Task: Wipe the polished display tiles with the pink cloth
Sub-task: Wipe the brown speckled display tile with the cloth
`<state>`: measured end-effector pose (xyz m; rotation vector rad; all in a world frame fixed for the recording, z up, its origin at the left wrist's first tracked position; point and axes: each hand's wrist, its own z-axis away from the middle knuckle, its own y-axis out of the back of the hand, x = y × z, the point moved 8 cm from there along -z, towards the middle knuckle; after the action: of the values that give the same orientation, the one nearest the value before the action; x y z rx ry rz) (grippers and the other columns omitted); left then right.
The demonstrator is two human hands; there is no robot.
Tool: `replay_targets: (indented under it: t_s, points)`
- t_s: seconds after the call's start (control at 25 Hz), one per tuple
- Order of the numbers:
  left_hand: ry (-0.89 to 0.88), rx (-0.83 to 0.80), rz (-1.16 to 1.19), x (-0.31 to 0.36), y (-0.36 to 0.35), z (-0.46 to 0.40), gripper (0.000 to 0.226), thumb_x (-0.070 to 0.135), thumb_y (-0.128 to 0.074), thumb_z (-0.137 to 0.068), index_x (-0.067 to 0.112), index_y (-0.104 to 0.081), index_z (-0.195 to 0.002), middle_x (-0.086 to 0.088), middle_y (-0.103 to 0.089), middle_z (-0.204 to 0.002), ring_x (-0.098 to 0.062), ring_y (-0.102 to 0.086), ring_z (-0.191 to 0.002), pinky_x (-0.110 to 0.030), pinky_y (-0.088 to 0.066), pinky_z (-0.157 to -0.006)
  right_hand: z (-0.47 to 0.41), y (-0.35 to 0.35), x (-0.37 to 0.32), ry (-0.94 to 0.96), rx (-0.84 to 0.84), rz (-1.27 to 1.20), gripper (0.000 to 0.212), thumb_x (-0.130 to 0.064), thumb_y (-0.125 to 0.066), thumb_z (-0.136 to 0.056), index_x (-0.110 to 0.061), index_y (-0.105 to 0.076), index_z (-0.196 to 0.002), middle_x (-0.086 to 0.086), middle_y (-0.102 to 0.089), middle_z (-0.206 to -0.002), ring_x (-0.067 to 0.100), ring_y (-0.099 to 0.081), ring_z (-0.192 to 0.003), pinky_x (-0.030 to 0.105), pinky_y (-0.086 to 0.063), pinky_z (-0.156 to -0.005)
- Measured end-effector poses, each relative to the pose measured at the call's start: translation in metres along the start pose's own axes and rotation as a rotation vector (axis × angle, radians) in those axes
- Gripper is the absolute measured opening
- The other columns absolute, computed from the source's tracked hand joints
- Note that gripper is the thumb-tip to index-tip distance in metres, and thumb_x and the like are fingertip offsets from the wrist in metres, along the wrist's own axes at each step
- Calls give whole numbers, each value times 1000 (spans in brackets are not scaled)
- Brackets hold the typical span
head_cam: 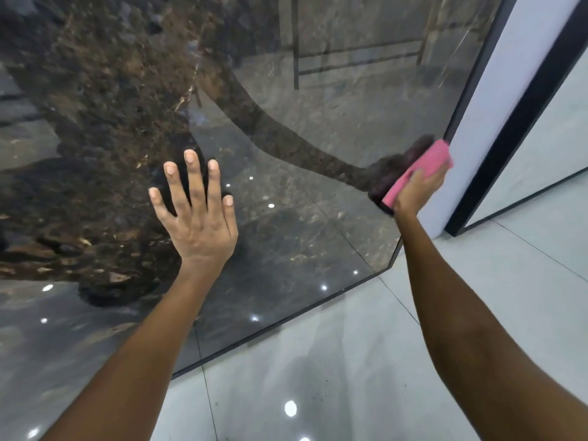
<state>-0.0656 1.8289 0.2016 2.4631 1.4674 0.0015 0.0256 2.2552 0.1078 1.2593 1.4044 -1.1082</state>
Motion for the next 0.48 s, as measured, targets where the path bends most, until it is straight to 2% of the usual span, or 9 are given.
replay_targets:
  t_s: [0.08,0.12,0.16,0.2,0.28,0.32,0.36,0.4,0.48]
  points:
    - [16,-16,8,0,1,-1,62,31,-27,-103,16,-1,-156,-4,15,-162,-26,13,-149,-48,5,-119,55,2,51,-329,-30,40,73,-17,-45,-88,-5,-13,-153,18,-22,-156,31,-29,-141,40,-23,-116]
    - [22,-29,25,0,2,-2,62,30,-28,-103,16,-1,-156,-3,16,-162,-24,14,-149,-48,6,-119,96,-4,60,-337,-86,97,70,-13,-46,-93,-3,-10,-152,19,-14,-158,32,-20,-145,36,-14,-118]
    - [26,-43,51,-1,3,-3,61,30,-29,-103,17,-2,-156,-1,17,-162,-23,15,-149,-47,7,-119,145,-16,55,-229,-189,137,69,-9,-48,-94,-2,-9,-152,20,-6,-159,31,-10,-147,34,-6,-119]
    - [29,-57,91,-3,4,-3,60,29,-30,-103,17,-5,-156,0,16,-162,-21,15,-149,-45,7,-119,198,-31,32,4,-319,163,70,-10,-49,-94,-5,-9,-152,19,-1,-159,28,-2,-148,35,-2,-119]
    - [50,-95,197,-9,9,0,55,26,-33,-104,17,-16,-156,1,6,-164,-17,12,-149,-41,8,-120,301,-50,-17,666,-647,271,76,-23,-46,-91,-21,-3,-154,15,1,-160,22,9,-148,39,-4,-118]
    - [56,-121,232,-13,12,4,53,25,-33,-104,18,-20,-155,2,0,-164,-15,10,-150,-39,7,-120,309,-52,-37,907,-705,337,78,-28,-43,-88,-28,-1,-154,13,1,-159,20,12,-147,40,-6,-116]
    - [47,-149,240,-16,13,9,53,25,-32,-104,19,-20,-155,3,0,-163,-14,9,-150,-37,7,-121,285,-55,-57,998,-678,348,80,-31,-42,-84,-32,-3,-153,13,0,-158,20,11,-147,43,-8,-114]
    - [17,-177,226,-17,14,16,53,27,-29,-105,21,-15,-156,5,4,-163,-14,10,-150,-36,7,-120,246,-52,-78,917,-568,323,81,-31,-41,-79,-29,-9,-154,16,-3,-158,23,6,-147,48,-9,-115]
    - [-56,-223,201,-16,12,30,53,35,-19,-106,22,-8,-156,8,10,-163,-16,11,-150,-37,7,-120,168,-32,-110,589,-233,140,80,-29,-37,-74,-14,-26,-151,23,-12,-157,34,-8,-147,60,-15,-114]
